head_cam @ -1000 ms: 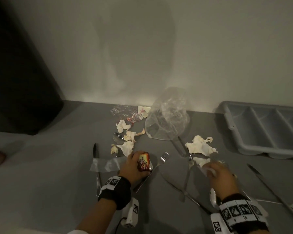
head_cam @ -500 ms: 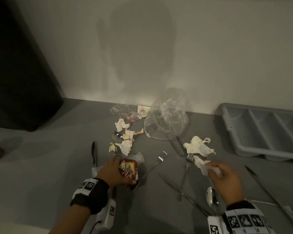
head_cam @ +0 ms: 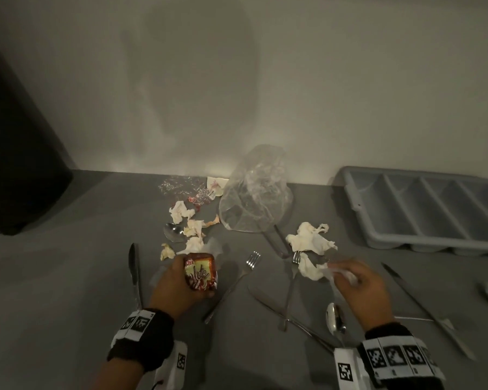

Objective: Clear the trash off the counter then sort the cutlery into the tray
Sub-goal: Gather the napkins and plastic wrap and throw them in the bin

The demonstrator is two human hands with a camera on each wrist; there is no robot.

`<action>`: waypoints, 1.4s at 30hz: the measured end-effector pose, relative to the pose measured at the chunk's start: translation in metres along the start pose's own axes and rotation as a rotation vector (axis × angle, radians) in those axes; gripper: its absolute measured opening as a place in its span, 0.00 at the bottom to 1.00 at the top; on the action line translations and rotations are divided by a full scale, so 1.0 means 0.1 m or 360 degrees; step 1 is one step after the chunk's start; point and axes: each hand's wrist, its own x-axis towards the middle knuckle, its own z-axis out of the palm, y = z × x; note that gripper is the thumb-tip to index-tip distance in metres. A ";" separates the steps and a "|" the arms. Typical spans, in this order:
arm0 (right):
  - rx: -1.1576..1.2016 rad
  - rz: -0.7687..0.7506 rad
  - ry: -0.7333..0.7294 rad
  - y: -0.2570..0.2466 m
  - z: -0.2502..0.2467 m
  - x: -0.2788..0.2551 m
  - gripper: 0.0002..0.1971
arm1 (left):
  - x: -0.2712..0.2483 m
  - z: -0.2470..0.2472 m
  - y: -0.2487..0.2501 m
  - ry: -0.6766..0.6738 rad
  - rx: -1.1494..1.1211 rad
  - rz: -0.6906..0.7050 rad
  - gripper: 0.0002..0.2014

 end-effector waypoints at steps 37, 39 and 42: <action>0.0002 0.2095 0.1536 3.33 -2.58 -4.73 0.07 | -3.09 6.42 1.73 -0.2135 0.1514 0.0974 0.35; 0.0067 0.2178 0.1553 3.65 -2.36 -4.77 0.07 | -3.11 6.84 1.43 -0.2144 0.1609 0.0981 0.35; 0.0185 0.2227 0.1626 4.10 -2.02 -4.90 0.12 | -3.18 7.41 1.03 -0.2135 0.1603 0.0928 0.34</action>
